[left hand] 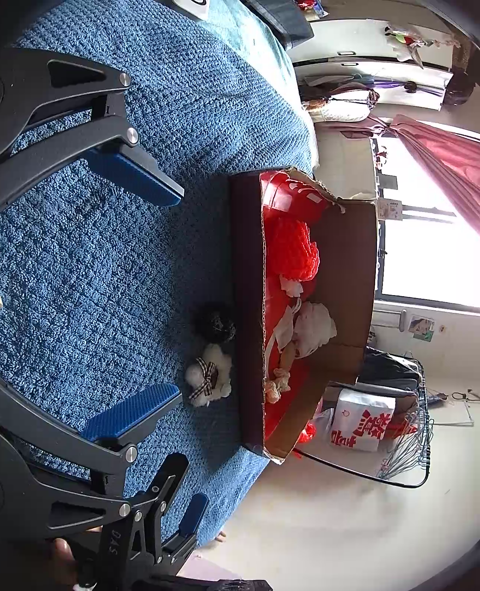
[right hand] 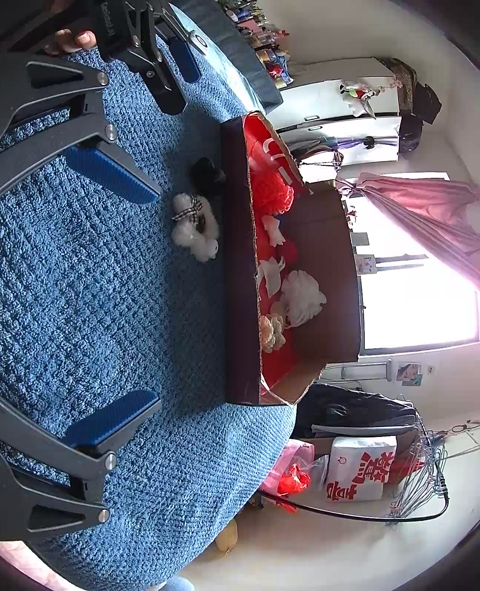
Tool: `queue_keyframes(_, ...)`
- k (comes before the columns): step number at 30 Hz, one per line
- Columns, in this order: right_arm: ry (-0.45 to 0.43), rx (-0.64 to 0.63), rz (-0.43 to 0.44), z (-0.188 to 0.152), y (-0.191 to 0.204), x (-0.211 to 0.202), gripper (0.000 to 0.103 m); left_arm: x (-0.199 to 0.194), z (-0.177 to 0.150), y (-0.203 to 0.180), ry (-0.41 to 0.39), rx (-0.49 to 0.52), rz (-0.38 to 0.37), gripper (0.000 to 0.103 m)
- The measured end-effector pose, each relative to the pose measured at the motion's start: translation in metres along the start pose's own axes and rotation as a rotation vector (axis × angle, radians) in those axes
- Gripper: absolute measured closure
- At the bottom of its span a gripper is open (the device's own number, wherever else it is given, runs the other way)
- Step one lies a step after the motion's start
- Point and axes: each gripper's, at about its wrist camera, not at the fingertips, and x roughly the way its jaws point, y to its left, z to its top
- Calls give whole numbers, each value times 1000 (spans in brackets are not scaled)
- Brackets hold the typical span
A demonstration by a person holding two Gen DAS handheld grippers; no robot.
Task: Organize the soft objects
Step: 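Grasp the black yarn ball with left while right grasps the white plush bunny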
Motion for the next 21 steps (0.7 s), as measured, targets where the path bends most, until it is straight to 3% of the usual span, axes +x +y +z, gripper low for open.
queue_keyframes(10,66,19,78,23,-2,23,0,18,24,15,73,8,-55,5)
queue_keyframes(21,247,-77,235,60,5,67,0,52,54,14,171,123,-123,5)
